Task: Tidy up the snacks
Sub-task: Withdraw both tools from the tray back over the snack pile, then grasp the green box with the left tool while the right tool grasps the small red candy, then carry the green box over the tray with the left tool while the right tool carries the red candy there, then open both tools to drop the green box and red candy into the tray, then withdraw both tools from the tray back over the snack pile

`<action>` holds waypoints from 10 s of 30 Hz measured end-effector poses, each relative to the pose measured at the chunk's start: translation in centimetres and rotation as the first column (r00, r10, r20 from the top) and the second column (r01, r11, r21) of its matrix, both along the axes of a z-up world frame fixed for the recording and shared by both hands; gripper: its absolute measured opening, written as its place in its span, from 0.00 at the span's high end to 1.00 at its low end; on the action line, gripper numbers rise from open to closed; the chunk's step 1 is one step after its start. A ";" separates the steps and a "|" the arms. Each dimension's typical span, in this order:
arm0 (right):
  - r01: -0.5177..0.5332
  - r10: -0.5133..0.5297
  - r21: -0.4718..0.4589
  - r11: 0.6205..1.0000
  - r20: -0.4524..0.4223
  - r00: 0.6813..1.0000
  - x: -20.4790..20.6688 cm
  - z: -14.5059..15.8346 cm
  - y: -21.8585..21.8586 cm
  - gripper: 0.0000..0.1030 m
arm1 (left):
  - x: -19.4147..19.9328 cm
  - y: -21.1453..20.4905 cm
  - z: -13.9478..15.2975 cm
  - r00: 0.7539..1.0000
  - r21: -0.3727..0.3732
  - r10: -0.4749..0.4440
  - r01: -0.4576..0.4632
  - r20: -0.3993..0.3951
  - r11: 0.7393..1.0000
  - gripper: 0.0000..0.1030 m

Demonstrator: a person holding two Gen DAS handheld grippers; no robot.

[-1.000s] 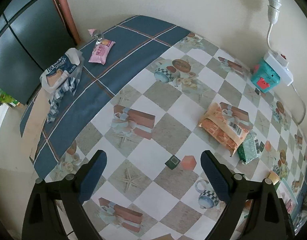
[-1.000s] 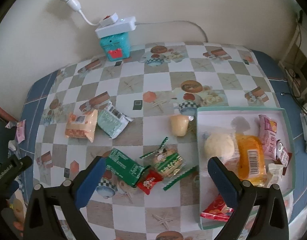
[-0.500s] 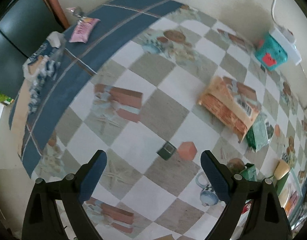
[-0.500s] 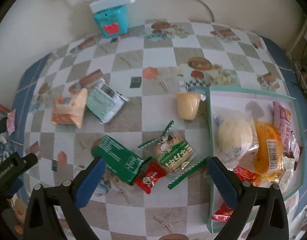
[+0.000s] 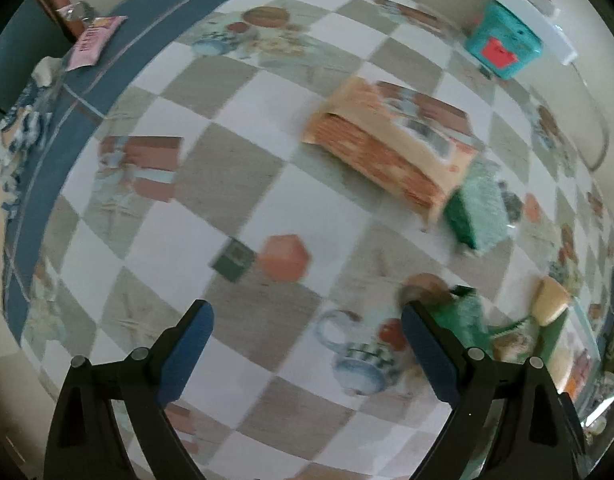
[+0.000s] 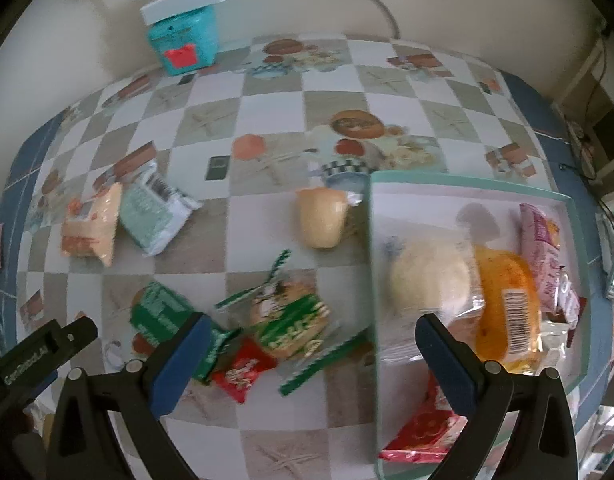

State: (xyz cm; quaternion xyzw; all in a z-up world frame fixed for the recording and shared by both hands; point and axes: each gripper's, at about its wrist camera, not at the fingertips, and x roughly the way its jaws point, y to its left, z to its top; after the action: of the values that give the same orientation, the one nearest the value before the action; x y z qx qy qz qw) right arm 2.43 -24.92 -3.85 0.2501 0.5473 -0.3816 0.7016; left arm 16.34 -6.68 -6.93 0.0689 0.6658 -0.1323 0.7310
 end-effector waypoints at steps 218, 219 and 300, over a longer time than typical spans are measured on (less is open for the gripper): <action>0.381 -0.405 0.154 0.912 0.173 0.898 -22.4 2.2 -12.3 0.60 | -24.1 -21.3 4.9 0.794 0.018 -0.590 0.594 0.146 0.804 0.39; 0.377 -0.399 0.149 0.914 0.170 0.901 -22.3 2.4 -12.3 0.58 | -24.1 -21.3 5.1 0.793 0.016 -0.590 0.595 0.150 0.804 0.39; -0.060 0.056 0.033 0.998 0.115 0.992 -3.0 2.7 0.6 0.00 | -1.8 -1.0 5.7 0.977 0.085 0.071 -0.090 0.203 0.992 0.06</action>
State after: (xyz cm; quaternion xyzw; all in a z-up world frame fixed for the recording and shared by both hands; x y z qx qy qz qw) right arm -0.59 -24.30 -1.15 0.2680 0.5203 -0.3362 0.7379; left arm 14.56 -7.63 -1.27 0.0891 0.5968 -0.0633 0.7949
